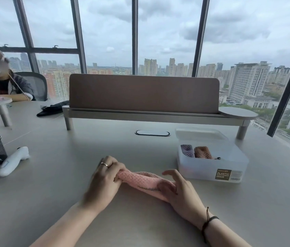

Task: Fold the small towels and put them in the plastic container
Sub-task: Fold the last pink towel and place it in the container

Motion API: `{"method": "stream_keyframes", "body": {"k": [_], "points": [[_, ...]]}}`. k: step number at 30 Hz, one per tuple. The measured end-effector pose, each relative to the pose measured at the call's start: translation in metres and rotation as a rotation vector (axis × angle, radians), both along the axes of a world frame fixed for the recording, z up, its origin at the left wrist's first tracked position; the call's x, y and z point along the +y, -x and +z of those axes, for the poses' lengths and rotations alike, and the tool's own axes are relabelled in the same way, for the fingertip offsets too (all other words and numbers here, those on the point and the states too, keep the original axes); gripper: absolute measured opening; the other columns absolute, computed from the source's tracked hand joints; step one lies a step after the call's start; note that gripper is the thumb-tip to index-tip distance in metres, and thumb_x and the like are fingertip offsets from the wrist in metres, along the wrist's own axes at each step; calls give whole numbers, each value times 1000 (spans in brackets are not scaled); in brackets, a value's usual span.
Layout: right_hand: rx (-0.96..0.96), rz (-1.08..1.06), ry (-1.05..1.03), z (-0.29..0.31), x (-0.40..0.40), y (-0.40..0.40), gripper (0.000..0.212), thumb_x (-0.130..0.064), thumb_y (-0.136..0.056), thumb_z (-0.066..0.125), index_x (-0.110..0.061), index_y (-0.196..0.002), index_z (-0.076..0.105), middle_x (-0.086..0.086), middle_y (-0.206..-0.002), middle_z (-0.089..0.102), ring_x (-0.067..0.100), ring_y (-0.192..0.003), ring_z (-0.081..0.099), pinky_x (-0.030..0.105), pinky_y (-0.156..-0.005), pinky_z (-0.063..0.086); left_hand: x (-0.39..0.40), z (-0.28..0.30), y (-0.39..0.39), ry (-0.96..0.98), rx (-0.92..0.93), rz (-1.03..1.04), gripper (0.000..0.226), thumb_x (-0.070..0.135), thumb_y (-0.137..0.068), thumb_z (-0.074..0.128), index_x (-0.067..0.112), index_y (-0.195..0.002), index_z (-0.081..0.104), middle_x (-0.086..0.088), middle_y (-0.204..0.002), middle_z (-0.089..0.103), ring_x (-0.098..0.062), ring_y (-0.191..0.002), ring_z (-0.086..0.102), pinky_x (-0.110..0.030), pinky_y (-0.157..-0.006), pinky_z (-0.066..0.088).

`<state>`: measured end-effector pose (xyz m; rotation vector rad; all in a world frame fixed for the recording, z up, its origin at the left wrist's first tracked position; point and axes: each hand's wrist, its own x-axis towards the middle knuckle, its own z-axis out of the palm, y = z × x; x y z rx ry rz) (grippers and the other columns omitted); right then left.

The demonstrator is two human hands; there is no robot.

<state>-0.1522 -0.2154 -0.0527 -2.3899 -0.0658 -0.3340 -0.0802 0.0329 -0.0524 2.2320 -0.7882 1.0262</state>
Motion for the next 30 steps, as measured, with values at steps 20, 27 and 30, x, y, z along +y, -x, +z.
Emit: {"method": "stream_keyframes", "body": {"k": [20, 27, 30], "points": [[-234, 350, -595, 143, -34, 49, 6, -4, -80, 70, -2, -84, 75, 8, -72, 72, 16, -61, 63, 23, -55, 51, 34, 159, 25, 241, 764, -692, 46, 49, -69, 83, 7, -86, 74, -13, -73, 66, -22, -65, 57, -27, -60, 47], [40, -13, -106, 61, -36, -29, 13, -21, -86, 71, -15, -75, 72, -4, -56, 63, 9, -41, 54, 25, -46, 46, 31, 33, -48, 195, 1049, -203, 47, 41, -83, 76, -5, -85, 69, -13, -68, 59, -19, -62, 45, -27, -53, 29], [64, -140, 190, 14, -26, -49, 12, -35, -80, 64, -24, -80, 69, -7, -77, 70, 16, -73, 66, 31, -66, 55, 29, -13, -66, 128, 879, 19, 29, 34, -81, 80, 7, -77, 74, -2, -67, 70, -12, -62, 55, -28, -59, 44]]}}
